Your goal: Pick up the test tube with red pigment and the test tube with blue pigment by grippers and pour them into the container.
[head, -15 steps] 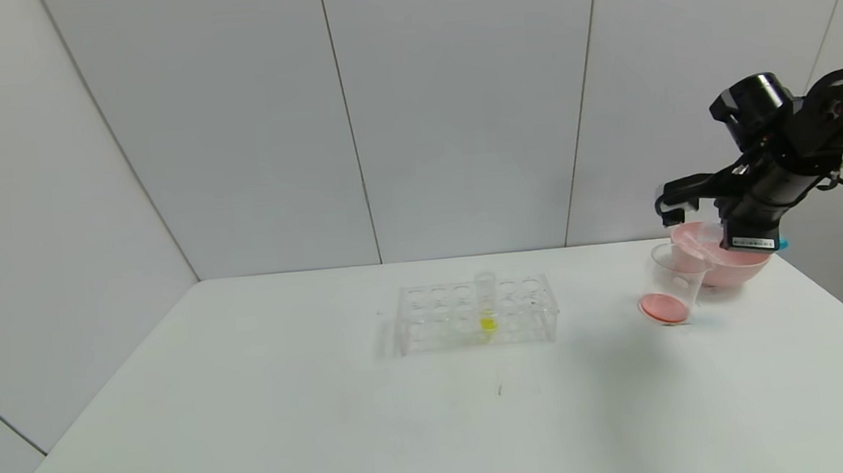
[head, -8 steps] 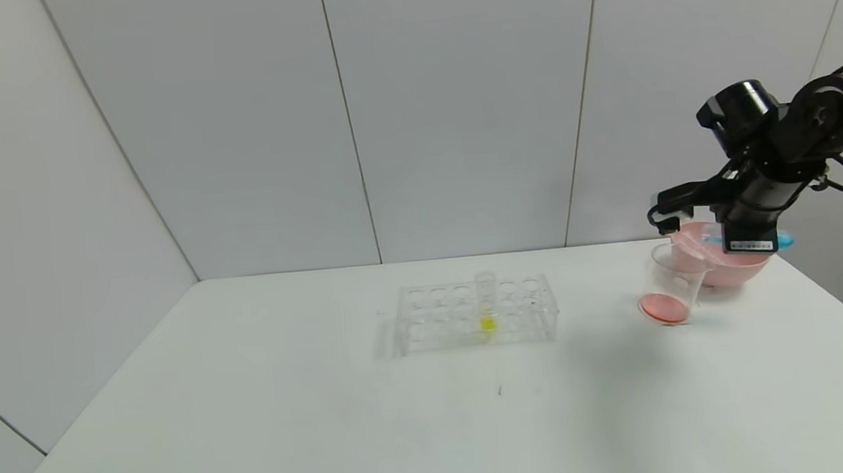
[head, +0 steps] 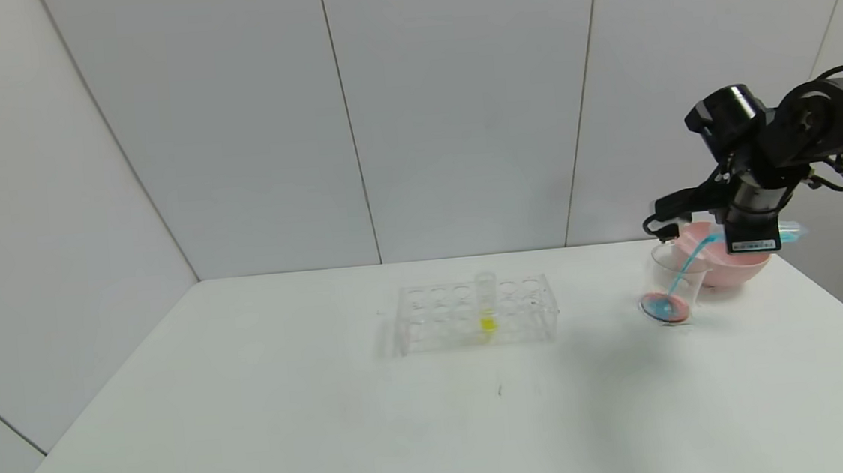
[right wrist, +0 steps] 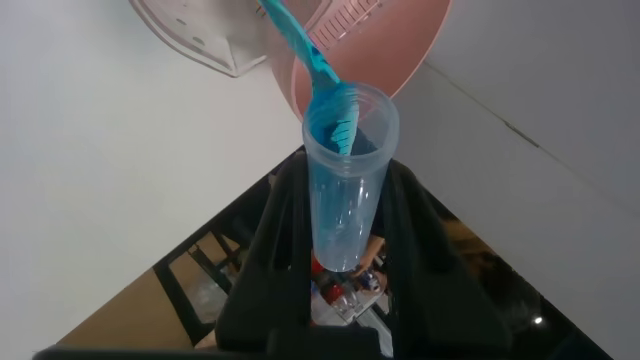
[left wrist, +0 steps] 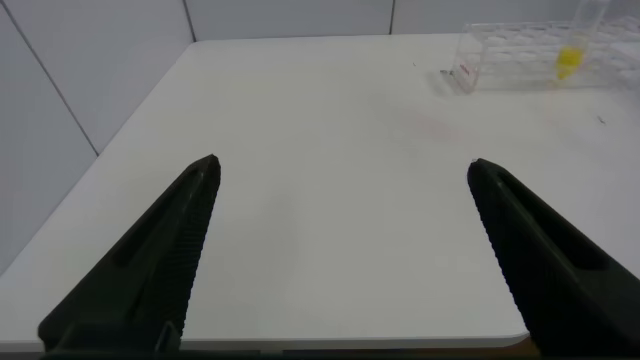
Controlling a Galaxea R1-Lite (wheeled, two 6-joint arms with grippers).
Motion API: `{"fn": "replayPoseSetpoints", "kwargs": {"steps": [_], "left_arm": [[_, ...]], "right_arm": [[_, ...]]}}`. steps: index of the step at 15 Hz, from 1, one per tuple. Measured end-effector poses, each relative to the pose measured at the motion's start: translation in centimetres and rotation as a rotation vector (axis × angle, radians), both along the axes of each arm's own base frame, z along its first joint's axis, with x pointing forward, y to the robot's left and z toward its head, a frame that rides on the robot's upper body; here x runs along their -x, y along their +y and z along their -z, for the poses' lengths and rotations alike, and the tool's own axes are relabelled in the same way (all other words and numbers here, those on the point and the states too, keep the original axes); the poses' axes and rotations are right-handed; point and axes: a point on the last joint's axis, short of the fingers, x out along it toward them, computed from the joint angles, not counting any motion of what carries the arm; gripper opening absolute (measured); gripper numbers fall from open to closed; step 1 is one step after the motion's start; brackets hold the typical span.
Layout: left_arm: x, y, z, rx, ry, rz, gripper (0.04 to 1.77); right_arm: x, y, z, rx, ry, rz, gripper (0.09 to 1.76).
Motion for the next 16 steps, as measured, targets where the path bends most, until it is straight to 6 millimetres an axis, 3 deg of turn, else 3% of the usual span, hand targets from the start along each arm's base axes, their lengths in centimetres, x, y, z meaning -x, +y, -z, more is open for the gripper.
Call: {"fn": "replayPoseSetpoints", "kwargs": {"steps": [16], "left_arm": [[0.0, 0.0, 0.0, 0.0, 0.0, 0.0, 1.76]], "right_arm": [[0.3, 1.7, -0.3, 0.152, 0.017, -0.015, 0.49]]}}
